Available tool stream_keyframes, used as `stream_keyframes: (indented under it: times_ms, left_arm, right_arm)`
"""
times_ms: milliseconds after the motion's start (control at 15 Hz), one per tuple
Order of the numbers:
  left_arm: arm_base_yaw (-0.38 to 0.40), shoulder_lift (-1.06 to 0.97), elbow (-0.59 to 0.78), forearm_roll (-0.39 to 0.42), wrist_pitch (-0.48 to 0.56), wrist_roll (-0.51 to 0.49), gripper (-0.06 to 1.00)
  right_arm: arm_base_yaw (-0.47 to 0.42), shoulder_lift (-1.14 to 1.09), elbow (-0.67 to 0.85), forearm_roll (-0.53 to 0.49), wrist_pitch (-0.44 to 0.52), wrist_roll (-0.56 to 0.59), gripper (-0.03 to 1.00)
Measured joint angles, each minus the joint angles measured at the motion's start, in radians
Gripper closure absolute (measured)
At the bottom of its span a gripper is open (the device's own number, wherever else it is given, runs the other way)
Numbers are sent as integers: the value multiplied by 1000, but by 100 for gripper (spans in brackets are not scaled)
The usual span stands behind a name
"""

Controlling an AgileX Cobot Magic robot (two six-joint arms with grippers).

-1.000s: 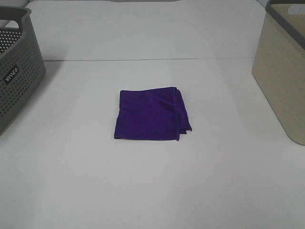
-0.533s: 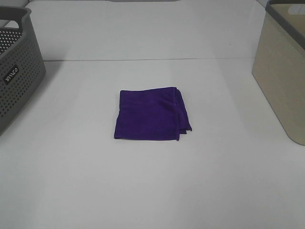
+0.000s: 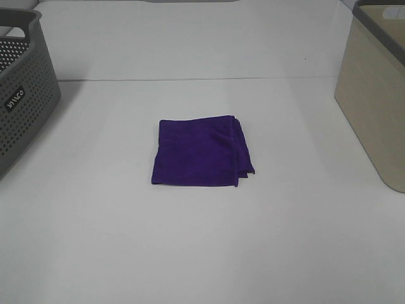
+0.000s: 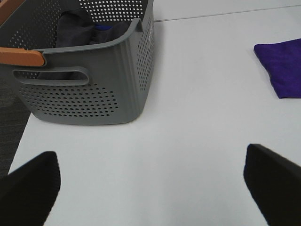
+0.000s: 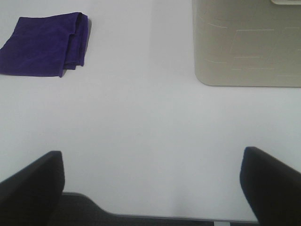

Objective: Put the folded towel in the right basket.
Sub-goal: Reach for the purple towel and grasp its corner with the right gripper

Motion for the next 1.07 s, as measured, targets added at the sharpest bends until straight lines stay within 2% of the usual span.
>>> stream_keyframes:
  times_ms: [133, 333, 467, 667, 800, 1000, 1067]
  left_arm:
    - [0, 0, 0, 0, 0, 0, -5]
    - [0, 0, 0, 0, 0, 0, -5]
    - [0, 0, 0, 0, 0, 0, -5]
    - [0, 0, 0, 0, 0, 0, -5]
    - [0, 0, 0, 0, 0, 0, -5]
    - [0, 0, 0, 0, 0, 0, -5]
    - [0, 0, 0, 0, 0, 0, -5]
  right_arm:
    - [0, 49, -52, 6, 27, -10, -1]
    - [0, 386, -288, 73, 112, -11, -1]
    - [0, 618, -477, 94, 114, -11, -1]
    - [0, 873, -658, 97, 115, -11, -1]
    - [0, 983, -735, 97, 114, -11, -1]
    - [0, 1075, -753, 98, 114, -11, -1]
    - [0, 1142, -754, 133, 119, -11, -1]
